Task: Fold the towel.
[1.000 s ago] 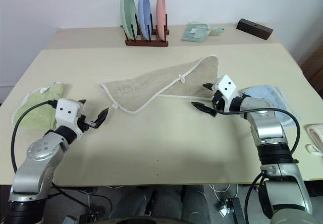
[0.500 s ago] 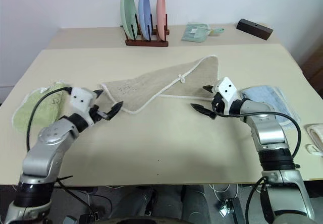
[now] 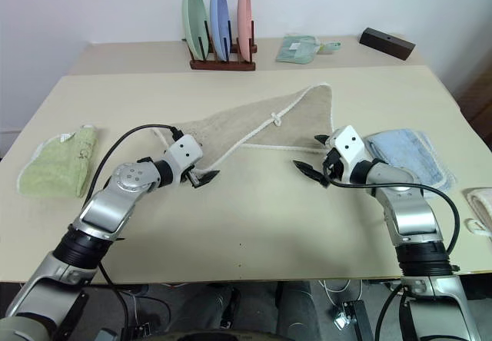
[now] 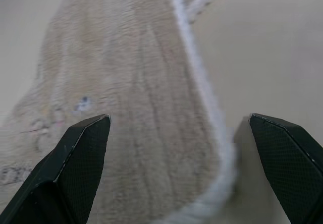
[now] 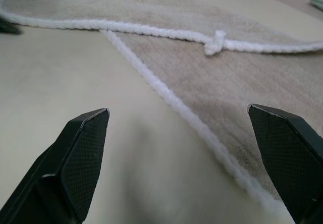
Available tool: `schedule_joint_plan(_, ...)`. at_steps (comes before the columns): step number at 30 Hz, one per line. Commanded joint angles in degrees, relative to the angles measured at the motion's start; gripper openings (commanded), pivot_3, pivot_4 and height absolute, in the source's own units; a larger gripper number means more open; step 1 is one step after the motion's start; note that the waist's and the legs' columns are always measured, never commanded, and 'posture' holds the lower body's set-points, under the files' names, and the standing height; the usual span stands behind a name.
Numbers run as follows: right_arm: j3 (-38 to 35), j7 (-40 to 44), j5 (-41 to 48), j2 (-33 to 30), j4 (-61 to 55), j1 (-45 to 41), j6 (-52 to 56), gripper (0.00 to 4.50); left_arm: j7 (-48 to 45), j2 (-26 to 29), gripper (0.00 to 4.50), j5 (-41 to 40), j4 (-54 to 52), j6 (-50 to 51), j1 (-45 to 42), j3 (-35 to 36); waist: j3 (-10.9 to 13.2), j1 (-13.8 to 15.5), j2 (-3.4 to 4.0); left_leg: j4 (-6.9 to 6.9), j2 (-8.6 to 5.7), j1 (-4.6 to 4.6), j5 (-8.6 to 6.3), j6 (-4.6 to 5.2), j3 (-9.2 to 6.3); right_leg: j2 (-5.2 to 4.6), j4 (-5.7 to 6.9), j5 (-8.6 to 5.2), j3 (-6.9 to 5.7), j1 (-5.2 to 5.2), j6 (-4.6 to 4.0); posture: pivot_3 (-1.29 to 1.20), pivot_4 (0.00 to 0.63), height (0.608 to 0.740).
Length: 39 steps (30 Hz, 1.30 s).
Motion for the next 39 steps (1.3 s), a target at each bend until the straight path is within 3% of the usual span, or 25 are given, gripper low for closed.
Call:
schedule_joint_plan(1,-0.77,-0.72,0.24,0.14,-3.06,-0.27,-0.61,4.50,0.34,0.86,4.48,1.33,0.41,0.83,-0.02,1.60,0.00,-0.16,0.00,0.00,0.00,0.01,0.00,0.00,0.01,0.01,0.01,0.00,0.02,-0.01,0.00,0.00,0.150,0.735)
schedule_joint_plan(5,-0.35,-1.06,-0.16,0.41,-2.09,-1.67,-1.05,4.50,0.39,-0.97,4.48,0.33,4.20,-0.28,0.35,1.94,-0.01,-0.08,0.01,0.00,0.02,0.05,0.00,-0.01,0.05,0.03,0.02,0.02,0.06,0.01,-0.03,0.00,0.150,0.735)
schedule_joint_plan(7,-0.07,-1.17,-0.35,0.71,-2.05,-1.99,-1.20,4.50,0.83,-1.63,3.96,0.86,5.24,-1.17,0.22,2.14,-0.02,-0.04,0.01,0.02,0.02,0.08,0.01,-0.01,0.06,0.03,0.02,0.03,0.06,0.06,-0.02,0.00,0.150,0.735)
schedule_joint_plan(10,0.10,-1.30,-0.49,1.06,-2.25,-2.01,-1.31,4.50,1.67,-2.03,2.67,1.27,5.66,-1.50,0.47,3.02,-0.02,-0.12,0.00,0.03,0.02,0.11,0.02,-0.02,0.06,0.03,0.02,0.05,0.06,0.09,-0.02,0.00,0.150,0.735)
schedule_joint_plan(15,0.32,-1.30,-0.48,1.28,-3.22,-1.25,-1.07,4.50,3.31,-1.63,0.06,1.77,6.41,-3.04,0.78,4.42,-0.02,-0.17,0.00,0.03,0.05,0.10,0.02,-0.03,0.09,0.07,0.03,0.05,0.09,0.05,-0.04,0.00,0.150,0.735)
schedule_joint_plan(18,0.49,-1.24,-0.43,1.40,-3.88,-0.95,-0.77,4.50,4.42,-1.22,0.06,2.45,6.49,-4.32,0.62,5.07,-0.02,-0.16,0.00,0.03,0.06,0.08,0.02,-0.03,0.10,0.07,0.03,0.06,0.09,0.03,-0.04,0.00,0.150,0.735)
schedule_joint_plan(22,0.84,-1.16,-0.46,1.44,-4.48,-0.92,-0.51,4.50,1.82,-0.87,0.06,-1.25,-1.98,-7.32,3.02,7.62,-0.01,-0.12,-0.01,0.02,0.06,0.01,0.02,-0.02,0.12,0.07,0.02,0.06,0.12,-0.06,-0.04,0.00,0.150,0.735)
schedule_joint_plan(28,1.29,-0.71,-1.74,0.21,-3.74,-2.07,-1.98,4.50,-4.80,7.00,0.06,-8.88,-22.90,-1.45,21.95,17.15,0.00,-1.25,0.02,-0.13,0.12,0.04,-0.03,0.05,0.33,0.15,0.00,0.06,0.41,-0.21,-0.03,0.00,0.150,0.735)
schedule_joint_plan(31,1.12,-1.98,-4.28,-0.57,-1.07,-4.55,-4.52,4.50,-7.42,8.91,0.06,-13.05,-29.31,-0.99,35.56,26.43,0.03,-1.78,-0.01,-0.09,0.13,0.04,-0.03,0.05,0.35,0.18,-0.01,0.07,0.43,-0.16,-0.04,0.00,0.150,0.735)
schedule_joint_plan(33,2.15,-3.13,-7.89,-1.61,2.01,-6.45,-8.15,4.50,-7.41,9.24,0.06,-13.79,-30.31,-0.73,41.09,30.84,0.05,-1.57,0.01,-0.09,0.16,0.13,-0.06,0.10,0.50,0.21,0.00,0.07,0.56,-0.12,-0.04,0.00,0.150,0.735)
schedule_joint_plan(39,6.65,-6.87,-19.16,-4.79,14.15,-11.56,-21.95,4.50,-5.56,9.50,0.06,-12.18,-27.41,-2.59,43.90,33.94,0.05,-0.16,0.00,-0.03,0.18,0.14,-0.04,0.06,0.56,0.25,-0.02,0.10,0.56,-0.07,-0.08,0.00,0.150,0.735)
